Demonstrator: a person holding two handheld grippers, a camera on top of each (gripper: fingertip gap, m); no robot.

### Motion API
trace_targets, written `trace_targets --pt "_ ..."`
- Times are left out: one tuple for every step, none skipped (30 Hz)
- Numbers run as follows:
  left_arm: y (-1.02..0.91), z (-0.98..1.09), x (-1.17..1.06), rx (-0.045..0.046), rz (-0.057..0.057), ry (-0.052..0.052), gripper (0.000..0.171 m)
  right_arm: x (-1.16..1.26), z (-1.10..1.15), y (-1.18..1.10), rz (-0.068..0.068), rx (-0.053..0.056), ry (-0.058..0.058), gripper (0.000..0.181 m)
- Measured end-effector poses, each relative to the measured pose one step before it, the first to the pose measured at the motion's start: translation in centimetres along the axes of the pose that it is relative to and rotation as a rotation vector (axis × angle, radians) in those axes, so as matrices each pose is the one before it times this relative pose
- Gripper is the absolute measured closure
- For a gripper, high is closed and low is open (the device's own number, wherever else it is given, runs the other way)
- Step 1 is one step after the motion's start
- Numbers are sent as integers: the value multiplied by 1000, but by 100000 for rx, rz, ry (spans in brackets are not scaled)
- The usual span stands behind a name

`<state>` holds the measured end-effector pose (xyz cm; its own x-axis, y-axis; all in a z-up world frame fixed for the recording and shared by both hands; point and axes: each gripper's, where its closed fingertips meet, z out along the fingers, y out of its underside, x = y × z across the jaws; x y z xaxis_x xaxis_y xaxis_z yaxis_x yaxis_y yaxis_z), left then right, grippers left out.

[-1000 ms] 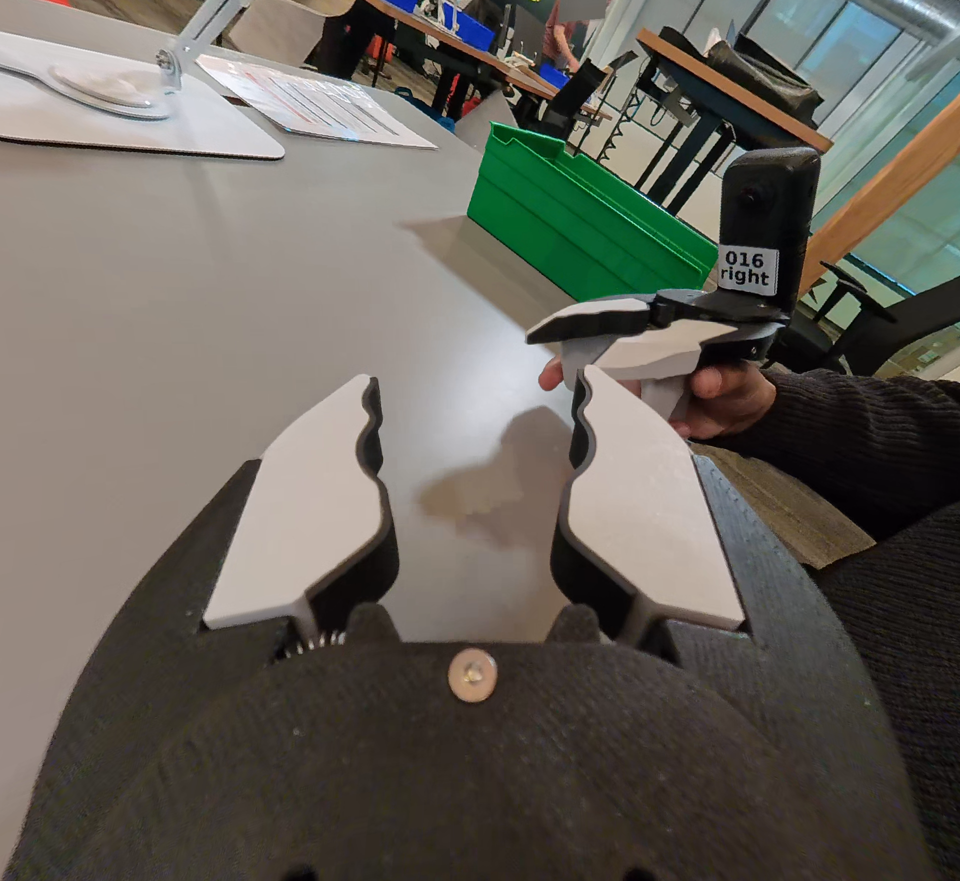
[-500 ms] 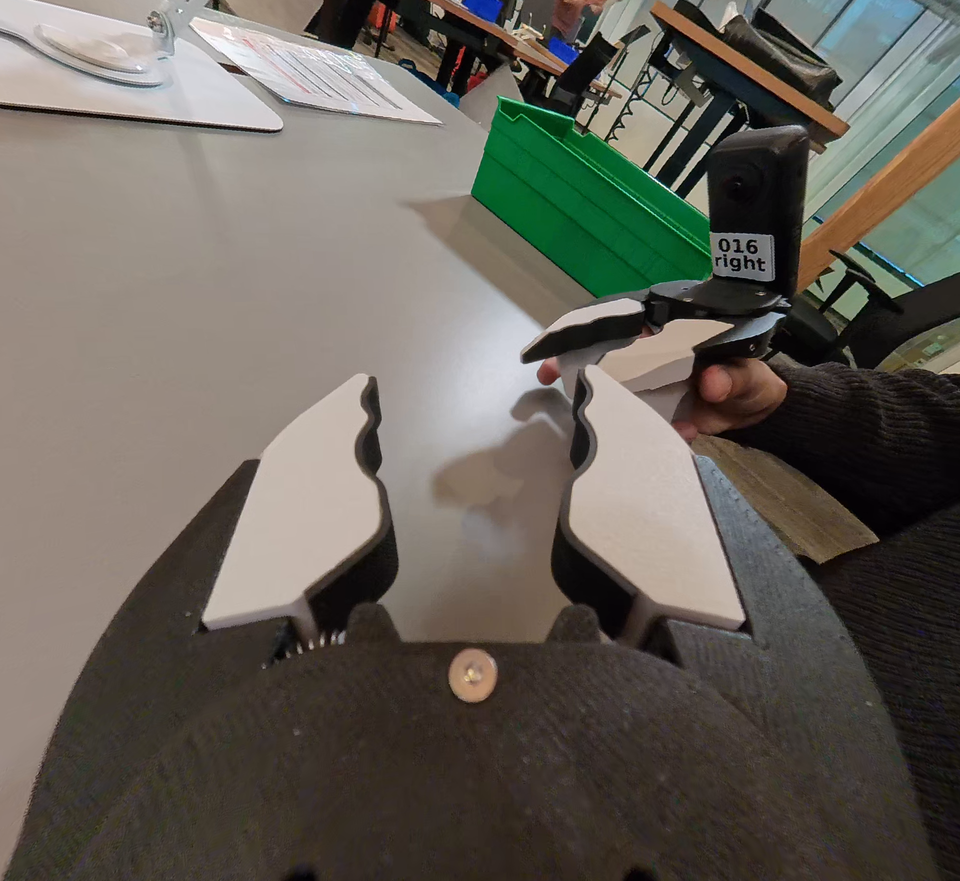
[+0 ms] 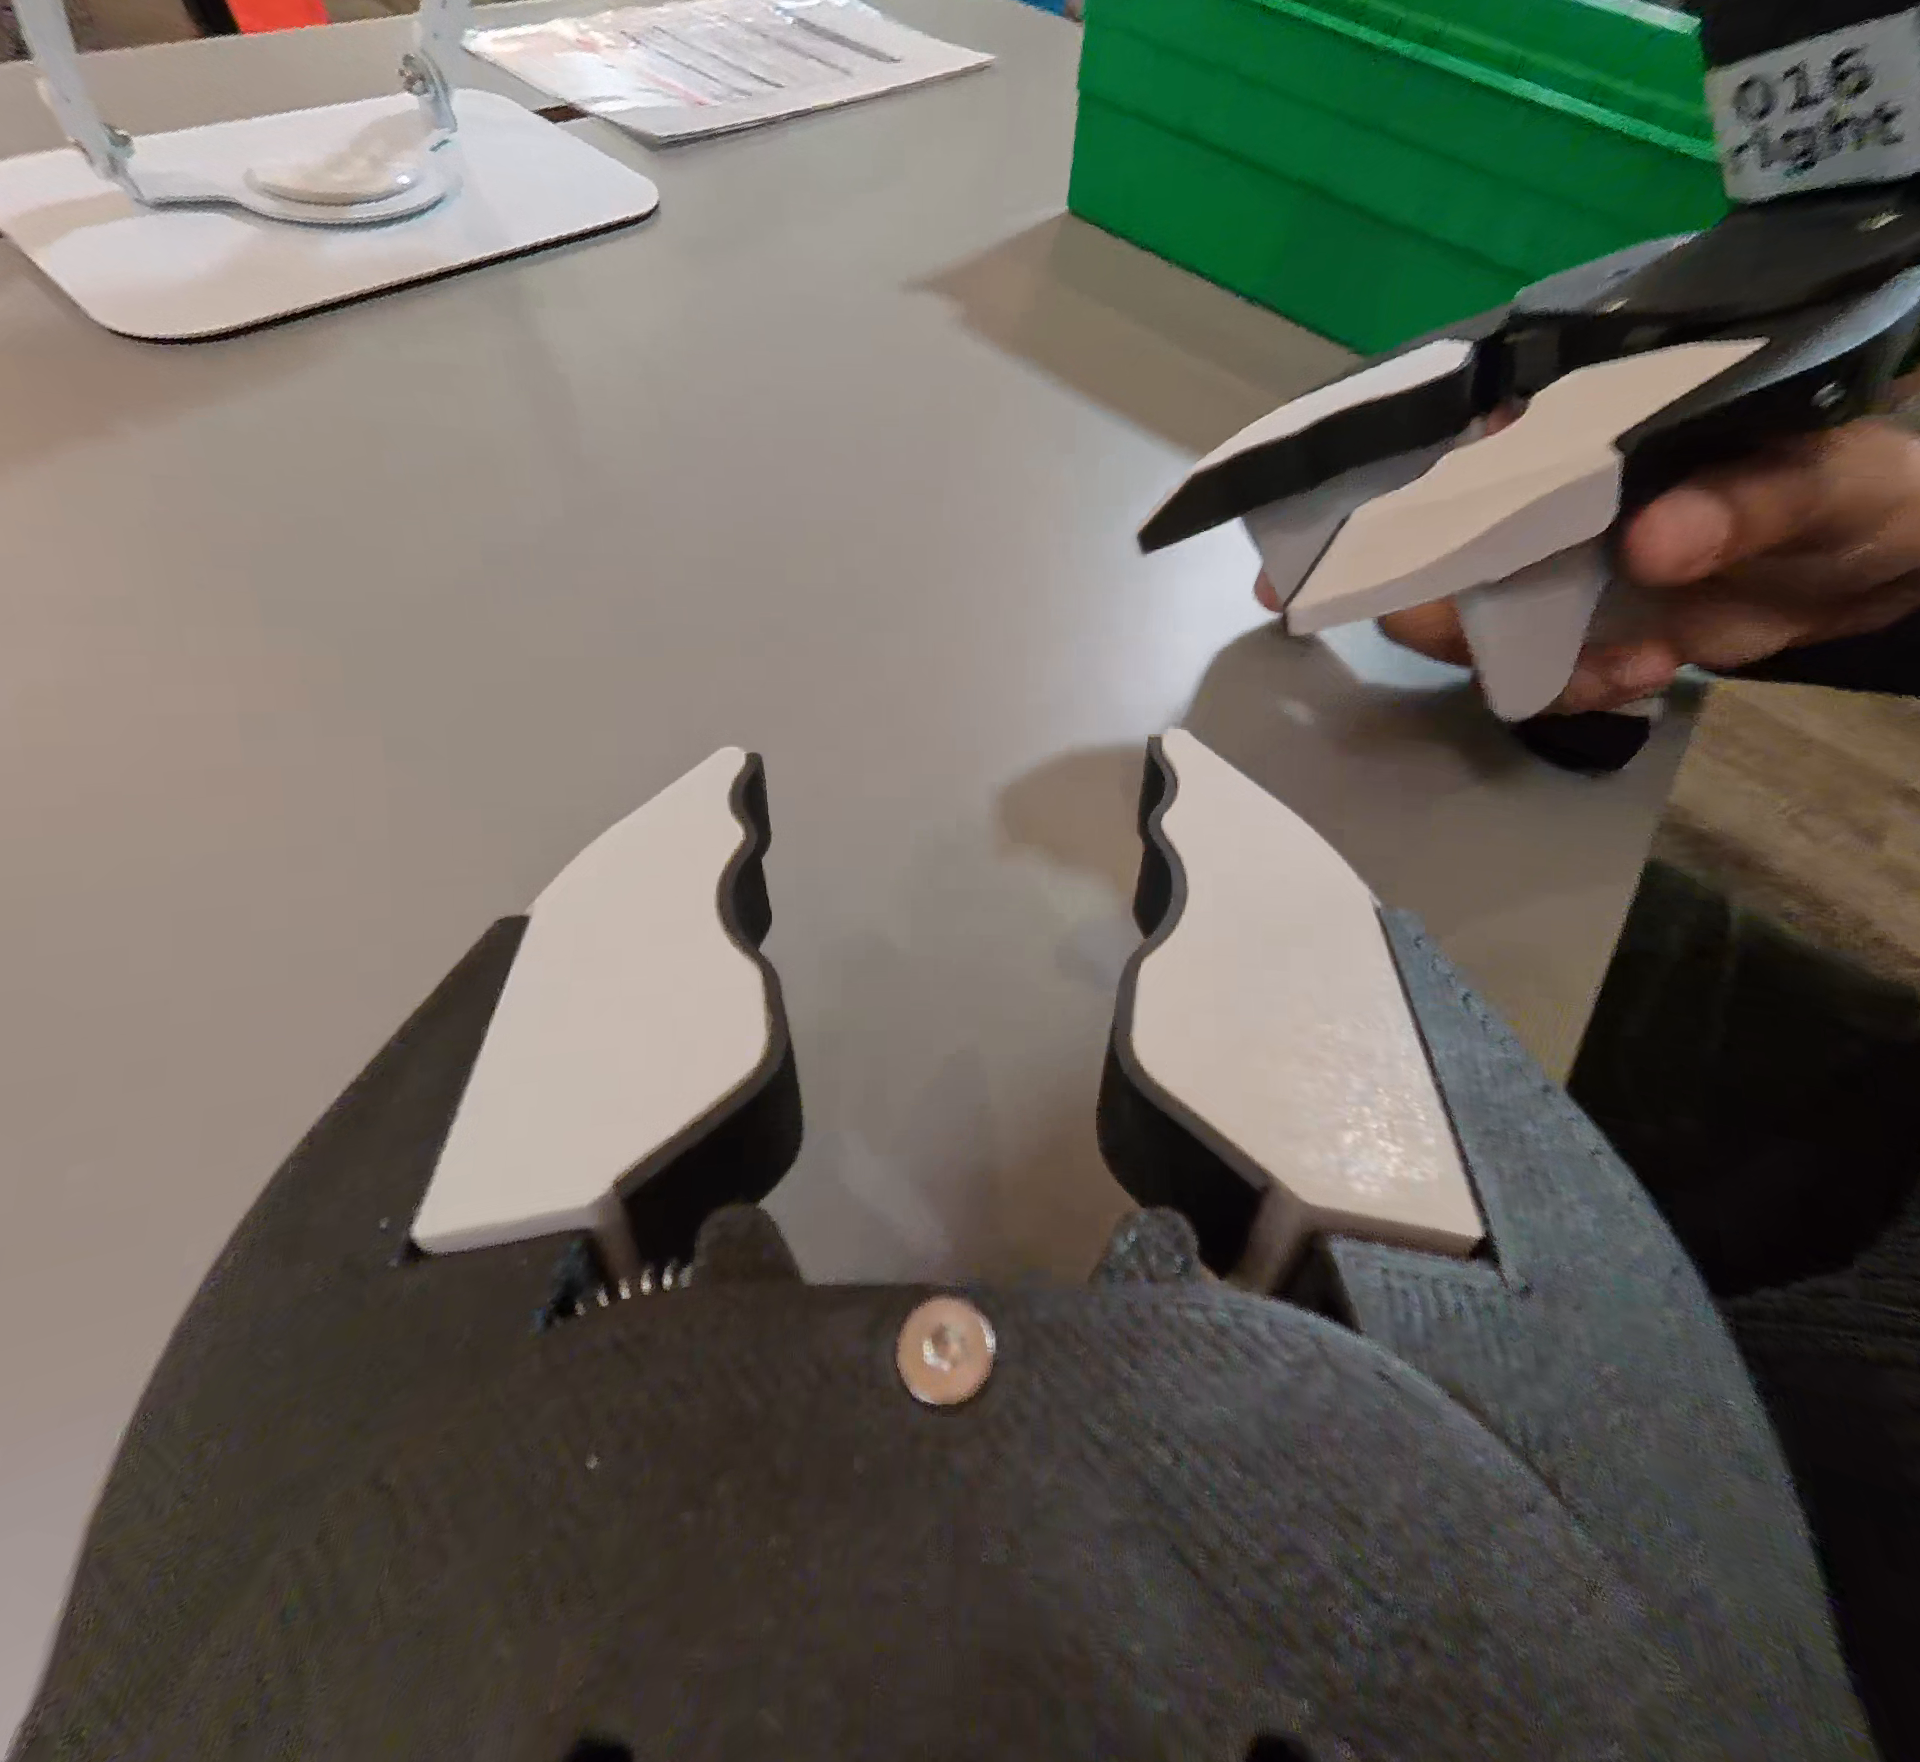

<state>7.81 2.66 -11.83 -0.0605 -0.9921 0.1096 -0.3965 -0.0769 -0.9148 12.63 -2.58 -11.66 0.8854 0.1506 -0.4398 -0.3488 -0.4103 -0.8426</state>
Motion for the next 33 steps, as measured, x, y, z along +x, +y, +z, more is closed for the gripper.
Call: trace_targets --pt "211 16 -311 -1615 1082 -2312 102 141 -15 52 180 -414 370 115" --pt "98 -24 -288 -678 737 -1948 101 127 25 185 -162 -920 619 112" --pt "-122 -104 -297 917 323 -2024 101 56 60 221 -617 -1065 519 111" --pt "-265 -168 -274 1940 -49 -1678 104 -53 53 110 -272 -605 132 110" --pt "-249 -182 -196 1556 -310 -964 107 -90 21 -26 -652 81 75 109" --pt "-137 -137 -141 637 -767 -383 109 -45 -8 -56 -1218 246 493 109" --pt "-46 -71 -74 60 -1313 231 109 -45 -15 -43 -1348 71 334 110" --pt "-9 -39 -89 -77 -1839 145 108 12 -28 -50 -1252 54 441 110" --pt "-6 14 -57 153 -2009 410 105 87 -52 -95 -1064 354 734 111" --pt "39 50 -3 -50 -1943 811 103 104 -81 -106 -771 481 670 111" --pt "118 80 27 -665 -1774 996 102 112 -79 -100 -414 353 581 112" --pt "164 101 136 -970 -1433 1677 101 101 -76 -78 -171 243 414 113" --pt "225 100 407 -1280 -1033 3353 105 89 -87 -118 79 579 274 113" --pt "256 137 323 -1453 -1493 2478 105 19 -134 -258 542 1579 -158 116" --pt "216 125 214 -1187 -1443 1528 104 -53 -194 -407 1197 2548 -881 120" --pt "72 63 197 -342 -890 1325 104 -89 -198 -434 1370 2408 -1208 125" --pt "-6 21 91 184 -403 520 103 57 -161 -328 955 1665 -74 125" --pt "-25 -2 -32 55 328 -422 102 235 -109 -155 -308 417 1371 124" --pt "20 -13 -61 -119 1005 -629 102 338 -40 73 -2197 -1039 2396 120" --pt "9 -24 -82 88 1098 -900 102 473 29 311 -3648 -2514 3784 116" --pt "-5 -20 -63 245 963 -983 103 652 107 508 -4117 -3711 5173 114" --pt "11 4 -1 -43 692 -639 104 432 129 472 -3960 -3206 3798 112" --pt "-9 5 60 -46 555 -351 103 198 84 286 -3085 -1692 2339 111" --pt "-13 20 62 -1 544 -247 103 172 47 154 -1590 -982 2039 112" --pt "28 10 80 -141 575 -136 104 -61 28 72 -601 -652 254 112" --pt "38 16 29 -208 580 -364 103 -77 21 44 189 -587 -27 111" --pt "10 -3 21 -88 572 -384 103 -5 8 62 159 -662 197 111" --pt "7 -14 16 21 389 -210 103 -10 -20 31 -257 -263 98 111" --pt "-24 -7 13 109 110 -93 104 30 -31 -23 -298 100 257 112" --pt "-7 -3 4 85 -106 -30 104 59 -37 -33 -33 184 399 112" --pt "-2 -2 -5 -4 -226 -7 104 -1 -26 -49 194 154 -6 112" --pt "-2 -2 -18 79 -323 -78 104 -30 -11 -47 258 91 -43 112" --pt "-20 -1 3 150 -312 77 104 -37 -7 -33 59 -15 100 112"
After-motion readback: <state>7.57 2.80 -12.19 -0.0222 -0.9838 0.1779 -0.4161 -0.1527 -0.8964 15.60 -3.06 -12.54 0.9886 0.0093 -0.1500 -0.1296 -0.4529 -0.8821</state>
